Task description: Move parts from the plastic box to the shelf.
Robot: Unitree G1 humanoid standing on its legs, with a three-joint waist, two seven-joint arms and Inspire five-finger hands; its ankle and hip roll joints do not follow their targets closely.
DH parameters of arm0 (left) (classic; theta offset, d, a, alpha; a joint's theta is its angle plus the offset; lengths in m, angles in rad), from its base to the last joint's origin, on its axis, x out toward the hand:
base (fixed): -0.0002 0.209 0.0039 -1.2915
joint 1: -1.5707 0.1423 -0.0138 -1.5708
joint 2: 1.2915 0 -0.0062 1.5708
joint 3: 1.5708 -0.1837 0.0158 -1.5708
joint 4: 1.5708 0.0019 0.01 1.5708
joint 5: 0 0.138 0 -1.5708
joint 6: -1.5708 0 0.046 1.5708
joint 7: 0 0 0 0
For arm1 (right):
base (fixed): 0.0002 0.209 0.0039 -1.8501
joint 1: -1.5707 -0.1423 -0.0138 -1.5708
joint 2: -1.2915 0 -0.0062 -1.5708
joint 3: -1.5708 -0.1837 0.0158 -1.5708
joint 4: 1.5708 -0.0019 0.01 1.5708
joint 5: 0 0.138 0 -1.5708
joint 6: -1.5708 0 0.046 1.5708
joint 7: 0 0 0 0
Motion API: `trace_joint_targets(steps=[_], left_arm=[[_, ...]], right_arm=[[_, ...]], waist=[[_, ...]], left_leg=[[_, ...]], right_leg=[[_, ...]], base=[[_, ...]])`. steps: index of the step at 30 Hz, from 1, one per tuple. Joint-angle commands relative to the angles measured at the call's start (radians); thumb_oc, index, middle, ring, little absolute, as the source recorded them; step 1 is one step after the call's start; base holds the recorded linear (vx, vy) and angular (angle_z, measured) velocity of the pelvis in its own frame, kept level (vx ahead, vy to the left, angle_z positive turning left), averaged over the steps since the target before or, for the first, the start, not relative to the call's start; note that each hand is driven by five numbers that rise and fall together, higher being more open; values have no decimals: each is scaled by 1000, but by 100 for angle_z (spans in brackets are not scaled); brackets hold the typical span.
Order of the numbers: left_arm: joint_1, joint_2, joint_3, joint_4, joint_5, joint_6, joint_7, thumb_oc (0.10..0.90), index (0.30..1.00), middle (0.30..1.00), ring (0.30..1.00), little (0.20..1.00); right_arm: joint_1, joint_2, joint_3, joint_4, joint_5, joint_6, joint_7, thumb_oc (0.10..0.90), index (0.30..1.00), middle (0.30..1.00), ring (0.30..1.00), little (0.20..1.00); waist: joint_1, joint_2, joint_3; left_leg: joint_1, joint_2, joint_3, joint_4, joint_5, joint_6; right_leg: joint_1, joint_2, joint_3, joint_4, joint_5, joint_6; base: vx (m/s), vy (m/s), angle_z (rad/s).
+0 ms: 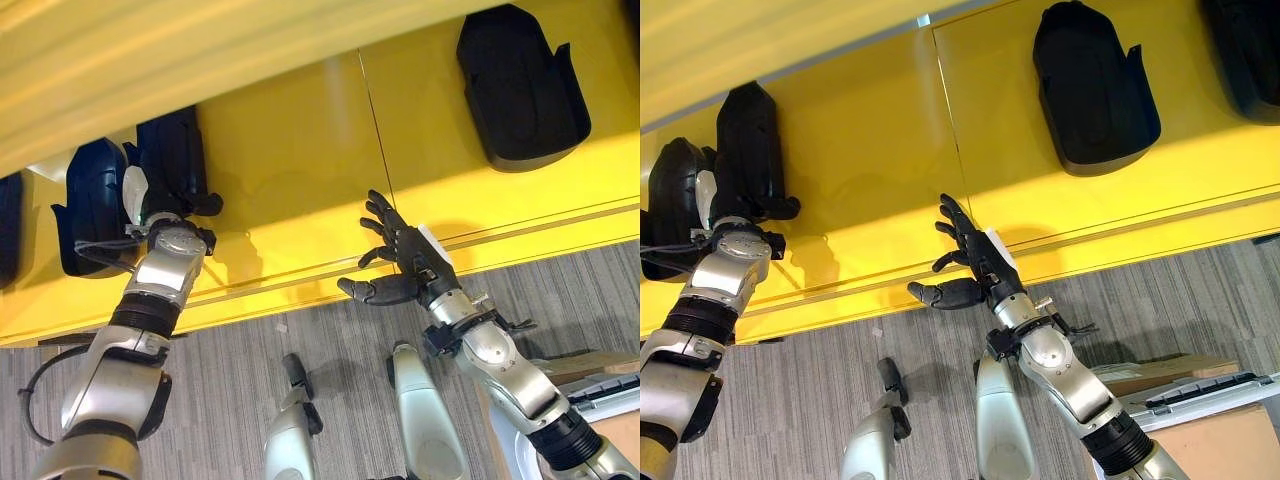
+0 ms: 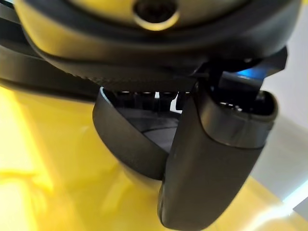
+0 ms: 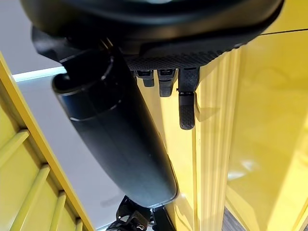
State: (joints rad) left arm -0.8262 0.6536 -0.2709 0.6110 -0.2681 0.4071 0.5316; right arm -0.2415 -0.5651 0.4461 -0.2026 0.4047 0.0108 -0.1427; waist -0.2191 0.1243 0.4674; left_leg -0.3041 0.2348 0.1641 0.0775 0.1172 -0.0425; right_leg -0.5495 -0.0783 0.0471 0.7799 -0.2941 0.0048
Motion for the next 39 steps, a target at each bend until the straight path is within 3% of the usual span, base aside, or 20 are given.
trace_joint_targets(steps=[1,39], left_arm=[[17,114,51,8,47,-19,9,900,1000,1000,1000,1000],[259,11,71,-120,72,-62,-45,900,1000,1000,1000,1000]], right_arm=[[64,-5,-42,82,2,78,-31,900,1000,1000,1000,1000],[87,14,-81,97,-5,57,-23,900,1000,1000,1000,1000]], waist=[[-19,-53,27],[6,-59,25]], left_leg=[[46,-12,40,62,-37,-65],[43,-15,24,69,-32,-61]], right_leg=[[91,-46,-90,-136,4,10],[104,-39,-99,-141,4,4]], base=[[0,0,0],[0,1,0]])
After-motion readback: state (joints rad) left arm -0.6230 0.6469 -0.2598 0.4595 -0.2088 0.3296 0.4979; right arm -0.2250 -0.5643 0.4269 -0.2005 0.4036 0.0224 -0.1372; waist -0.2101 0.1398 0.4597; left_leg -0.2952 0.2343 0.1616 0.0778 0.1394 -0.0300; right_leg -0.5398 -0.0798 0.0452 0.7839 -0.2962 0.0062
